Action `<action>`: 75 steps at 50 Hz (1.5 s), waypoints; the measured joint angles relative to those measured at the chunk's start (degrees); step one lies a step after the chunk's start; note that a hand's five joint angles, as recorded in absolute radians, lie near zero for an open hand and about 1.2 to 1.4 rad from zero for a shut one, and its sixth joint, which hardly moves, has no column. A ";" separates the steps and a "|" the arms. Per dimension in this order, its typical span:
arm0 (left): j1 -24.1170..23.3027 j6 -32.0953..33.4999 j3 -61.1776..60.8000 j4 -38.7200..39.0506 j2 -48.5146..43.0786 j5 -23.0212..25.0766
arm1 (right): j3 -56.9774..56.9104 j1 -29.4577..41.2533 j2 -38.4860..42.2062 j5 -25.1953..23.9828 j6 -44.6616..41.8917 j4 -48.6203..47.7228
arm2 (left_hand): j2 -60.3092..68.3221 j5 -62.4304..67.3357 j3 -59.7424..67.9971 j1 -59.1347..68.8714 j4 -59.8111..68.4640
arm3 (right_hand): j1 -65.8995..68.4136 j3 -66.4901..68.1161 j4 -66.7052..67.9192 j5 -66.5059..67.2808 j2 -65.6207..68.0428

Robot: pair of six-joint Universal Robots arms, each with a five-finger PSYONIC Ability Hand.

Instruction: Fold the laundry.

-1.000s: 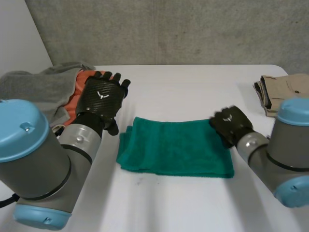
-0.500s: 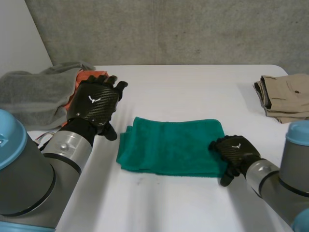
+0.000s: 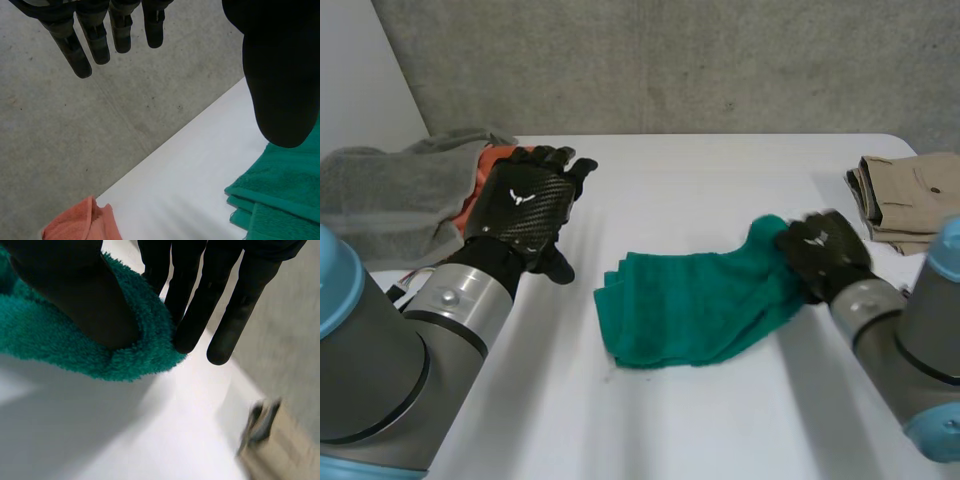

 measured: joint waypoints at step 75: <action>-11.47 -0.67 30.55 -21.46 -24.24 -13.96 | -17.61 10.46 11.23 -3.21 14.84 14.47 | 0.00 0.00 0.00 0.07 0.00 | -47.38 -56.13 -56.49 -53.35 -52.72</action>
